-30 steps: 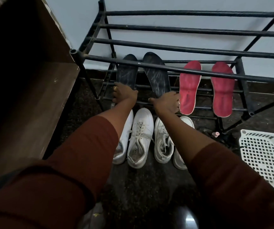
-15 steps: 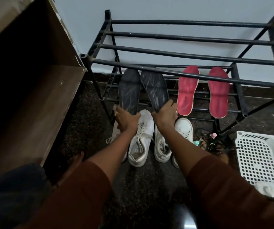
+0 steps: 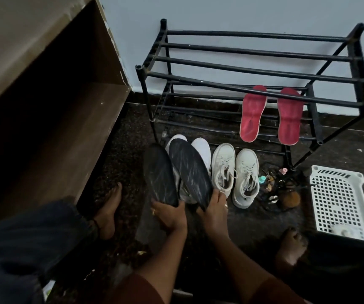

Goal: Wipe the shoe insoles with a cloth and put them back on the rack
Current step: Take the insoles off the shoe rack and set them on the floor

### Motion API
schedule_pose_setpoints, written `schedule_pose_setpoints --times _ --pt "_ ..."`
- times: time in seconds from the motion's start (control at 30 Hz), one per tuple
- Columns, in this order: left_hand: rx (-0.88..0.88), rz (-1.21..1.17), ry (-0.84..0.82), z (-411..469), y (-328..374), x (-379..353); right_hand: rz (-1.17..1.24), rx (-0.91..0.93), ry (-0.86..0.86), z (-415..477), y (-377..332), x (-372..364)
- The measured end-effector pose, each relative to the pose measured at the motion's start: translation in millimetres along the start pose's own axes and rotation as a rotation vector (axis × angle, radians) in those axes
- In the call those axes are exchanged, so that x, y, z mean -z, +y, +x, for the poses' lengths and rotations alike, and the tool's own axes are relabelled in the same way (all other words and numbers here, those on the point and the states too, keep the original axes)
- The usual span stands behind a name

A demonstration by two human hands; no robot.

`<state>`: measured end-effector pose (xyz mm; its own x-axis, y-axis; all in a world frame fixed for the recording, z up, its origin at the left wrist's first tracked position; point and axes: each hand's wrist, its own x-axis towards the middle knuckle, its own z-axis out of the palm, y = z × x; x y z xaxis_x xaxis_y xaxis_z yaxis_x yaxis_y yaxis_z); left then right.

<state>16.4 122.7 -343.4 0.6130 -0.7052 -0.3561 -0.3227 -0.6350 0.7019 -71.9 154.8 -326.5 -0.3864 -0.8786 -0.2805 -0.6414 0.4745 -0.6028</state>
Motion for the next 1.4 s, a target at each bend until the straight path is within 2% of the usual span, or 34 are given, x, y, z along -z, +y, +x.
schedule_pose_setpoints --times 0.1,0.23,0.37,0.53,0.6,0.63,0.77,0.9,1.17,1.4 --pt "0.079 -0.015 0.052 -1 -19 13 -0.052 0.043 -0.118 -25 15 -6" --pt "0.186 -0.029 0.039 6 -43 20 -0.139 0.055 -0.266 -46 39 -20" --pt "0.288 -0.055 0.032 11 -57 17 -0.251 0.115 -0.345 -48 51 -23" --pt "0.437 0.075 0.021 21 -79 5 -0.322 0.130 -0.486 -46 70 -29" --pt "0.469 0.120 0.001 26 -91 -1 -0.349 0.128 -0.493 -47 84 -38" --pt "0.475 0.143 -0.021 28 -97 -5 -0.367 0.094 -0.541 -48 90 -42" --pt "0.538 0.262 -0.105 32 -116 -17 -0.422 0.000 -0.551 -56 108 -56" --pt "0.492 0.380 -0.246 32 -127 -18 -0.496 -0.044 -0.531 -61 111 -64" --pt "0.516 0.485 -0.289 18 -113 -36 -0.642 -0.003 -0.531 -54 107 -74" --pt "0.479 0.629 -0.381 26 -107 -23 -0.486 -0.163 -0.611 -53 111 -83"
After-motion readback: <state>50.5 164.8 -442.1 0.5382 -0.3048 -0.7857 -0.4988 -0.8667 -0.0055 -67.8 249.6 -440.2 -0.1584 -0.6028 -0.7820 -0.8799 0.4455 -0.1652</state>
